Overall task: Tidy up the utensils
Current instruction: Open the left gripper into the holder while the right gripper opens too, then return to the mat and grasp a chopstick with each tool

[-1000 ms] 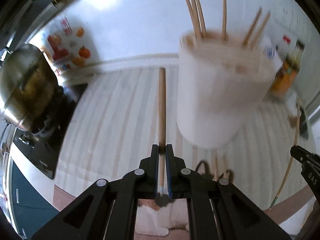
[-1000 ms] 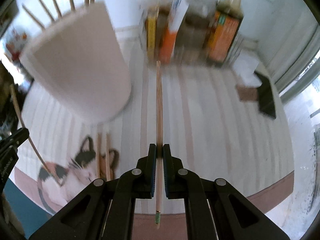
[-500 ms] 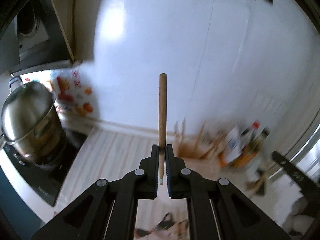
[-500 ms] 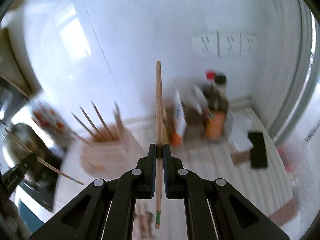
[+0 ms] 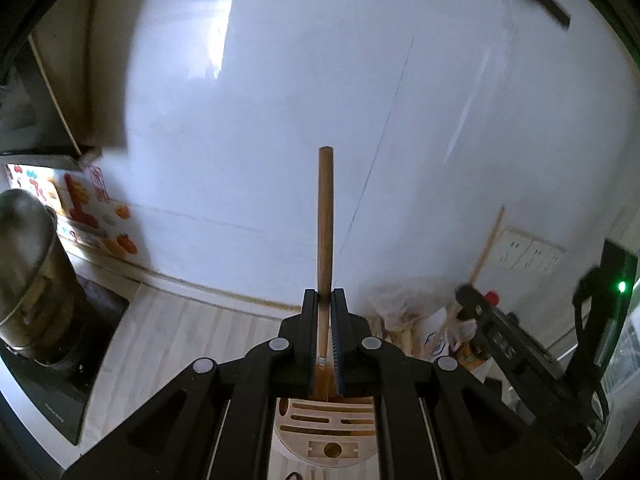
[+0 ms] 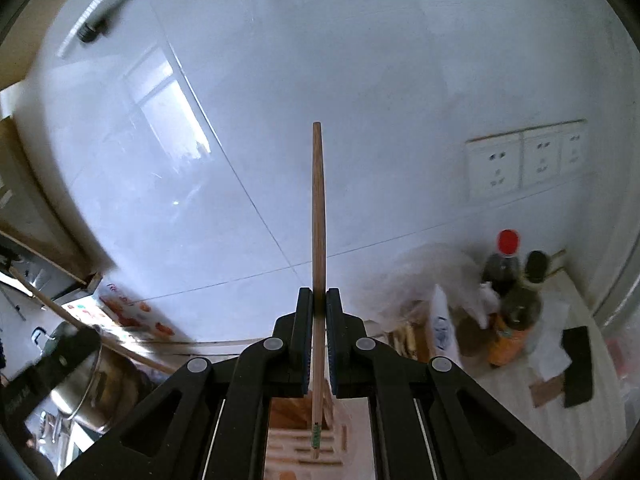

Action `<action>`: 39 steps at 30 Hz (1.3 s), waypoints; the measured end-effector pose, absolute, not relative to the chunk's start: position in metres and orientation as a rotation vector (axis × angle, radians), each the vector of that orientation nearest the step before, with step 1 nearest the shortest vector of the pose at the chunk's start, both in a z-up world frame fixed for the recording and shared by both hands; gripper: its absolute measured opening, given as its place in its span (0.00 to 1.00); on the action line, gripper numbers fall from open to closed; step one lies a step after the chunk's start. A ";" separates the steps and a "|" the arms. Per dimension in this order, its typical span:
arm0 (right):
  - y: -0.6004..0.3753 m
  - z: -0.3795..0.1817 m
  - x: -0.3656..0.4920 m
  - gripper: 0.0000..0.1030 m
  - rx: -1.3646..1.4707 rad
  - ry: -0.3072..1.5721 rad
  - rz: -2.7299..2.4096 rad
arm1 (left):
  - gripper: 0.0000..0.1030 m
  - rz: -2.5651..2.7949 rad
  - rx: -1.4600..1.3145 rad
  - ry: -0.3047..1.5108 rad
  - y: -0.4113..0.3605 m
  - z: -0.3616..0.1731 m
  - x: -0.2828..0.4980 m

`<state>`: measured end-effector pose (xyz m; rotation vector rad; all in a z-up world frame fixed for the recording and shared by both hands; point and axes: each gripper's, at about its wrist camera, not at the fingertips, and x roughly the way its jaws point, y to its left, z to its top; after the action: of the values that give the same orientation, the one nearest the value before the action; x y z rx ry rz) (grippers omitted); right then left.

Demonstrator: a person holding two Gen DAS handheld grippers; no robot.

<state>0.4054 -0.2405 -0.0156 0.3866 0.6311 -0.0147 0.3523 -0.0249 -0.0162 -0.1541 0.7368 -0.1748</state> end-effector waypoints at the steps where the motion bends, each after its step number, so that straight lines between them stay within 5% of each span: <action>1: -0.238 -0.018 0.410 0.06 0.383 0.633 -0.016 | 0.04 -0.178 -0.142 0.759 -0.028 -0.024 0.358; 14: -0.218 -0.071 0.444 0.07 0.318 0.666 0.022 | 0.12 -0.194 -0.111 0.884 -0.038 -0.053 0.366; 16: -0.218 -0.074 0.444 0.08 0.312 0.701 0.044 | 0.23 -0.163 -0.101 0.852 -0.032 -0.041 0.360; 18: -0.223 -0.071 0.437 0.12 0.321 0.717 0.058 | 0.63 -0.123 -0.101 0.820 -0.024 -0.030 0.354; 19: -0.225 -0.069 0.434 0.19 0.322 0.716 0.055 | 0.73 -0.100 -0.102 0.805 -0.019 -0.026 0.350; 23: -0.237 -0.051 0.411 0.35 0.334 0.691 0.041 | 0.81 -0.034 -0.097 0.762 0.006 -0.019 0.338; 26: -0.245 -0.038 0.392 0.53 0.346 0.685 0.026 | 1.00 0.003 -0.080 0.777 0.019 -0.026 0.324; 33: -0.260 -0.042 0.336 0.88 0.385 0.686 -0.003 | 1.00 0.086 -0.017 0.878 0.041 -0.083 0.299; 39: -0.253 -0.105 0.305 0.88 0.350 0.863 -0.031 | 1.00 0.135 0.045 1.062 0.046 -0.182 0.277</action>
<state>0.3052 -0.2526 -0.1045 0.3503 0.8630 -0.0311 0.2775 0.0462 -0.1817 0.0445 1.0620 0.1349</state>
